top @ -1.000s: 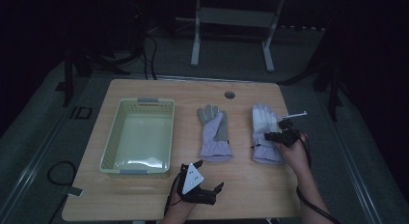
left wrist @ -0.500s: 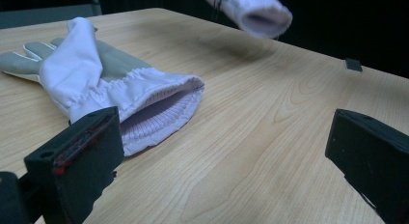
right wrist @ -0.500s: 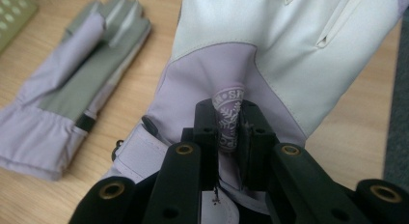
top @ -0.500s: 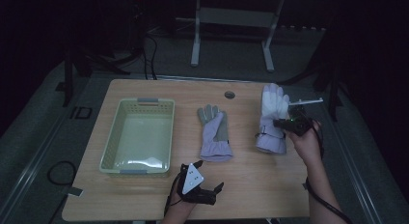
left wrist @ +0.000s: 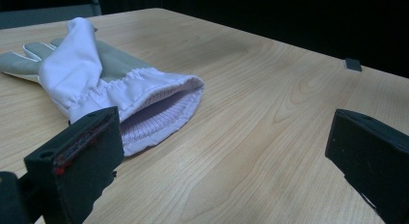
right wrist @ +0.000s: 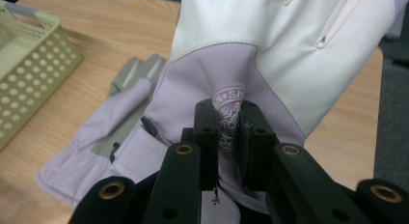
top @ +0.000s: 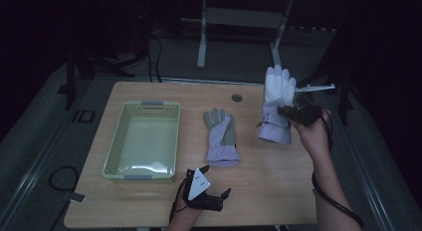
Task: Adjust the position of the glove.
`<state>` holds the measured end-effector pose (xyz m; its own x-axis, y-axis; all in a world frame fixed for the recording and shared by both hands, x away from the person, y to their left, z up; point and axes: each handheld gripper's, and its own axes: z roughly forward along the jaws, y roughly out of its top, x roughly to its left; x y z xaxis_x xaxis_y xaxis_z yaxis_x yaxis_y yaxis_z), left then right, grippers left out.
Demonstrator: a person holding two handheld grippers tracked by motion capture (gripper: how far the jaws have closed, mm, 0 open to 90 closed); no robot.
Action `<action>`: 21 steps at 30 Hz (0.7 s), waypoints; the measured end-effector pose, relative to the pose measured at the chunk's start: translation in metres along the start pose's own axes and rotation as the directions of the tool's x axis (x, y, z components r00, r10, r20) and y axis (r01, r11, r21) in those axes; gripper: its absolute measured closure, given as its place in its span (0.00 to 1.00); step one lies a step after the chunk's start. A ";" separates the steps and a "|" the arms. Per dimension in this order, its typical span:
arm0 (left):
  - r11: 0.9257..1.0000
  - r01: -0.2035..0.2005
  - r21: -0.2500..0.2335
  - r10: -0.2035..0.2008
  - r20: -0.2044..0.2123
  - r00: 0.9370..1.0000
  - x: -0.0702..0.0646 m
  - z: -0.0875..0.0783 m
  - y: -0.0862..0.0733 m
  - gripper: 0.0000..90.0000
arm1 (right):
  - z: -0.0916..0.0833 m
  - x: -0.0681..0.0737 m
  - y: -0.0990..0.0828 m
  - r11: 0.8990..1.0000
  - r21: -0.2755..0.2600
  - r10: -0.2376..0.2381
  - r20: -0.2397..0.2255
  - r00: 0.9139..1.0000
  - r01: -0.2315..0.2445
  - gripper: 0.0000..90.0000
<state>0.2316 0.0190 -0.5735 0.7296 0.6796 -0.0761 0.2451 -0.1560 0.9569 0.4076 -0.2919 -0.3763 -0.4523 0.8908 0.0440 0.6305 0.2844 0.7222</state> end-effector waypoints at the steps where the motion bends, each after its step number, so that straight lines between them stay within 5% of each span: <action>1: 1.000 -0.002 0.001 0.002 0.001 1.000 0.000 0.000 0.000 0.00 | 0.000 0.009 0.007 1.000 -0.004 -0.014 -0.005 1.000 0.014 0.89; 6: 1.000 0.000 -0.001 0.000 0.001 1.000 0.000 0.000 0.000 0.00 | 0.000 0.023 0.016 1.000 -0.009 -0.023 -0.018 1.000 0.023 0.89; 21: 1.000 -0.005 -0.001 0.005 -0.003 1.000 0.000 -0.001 0.000 0.00 | 0.042 0.109 0.030 0.997 0.034 -0.060 -0.091 0.994 0.064 0.89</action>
<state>0.2314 0.0195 -0.5734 0.7286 0.6813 -0.0704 0.2410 -0.1588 0.9574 0.4032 -0.1714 -0.3785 -0.5451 0.8359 0.0634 0.6214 0.3521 0.6999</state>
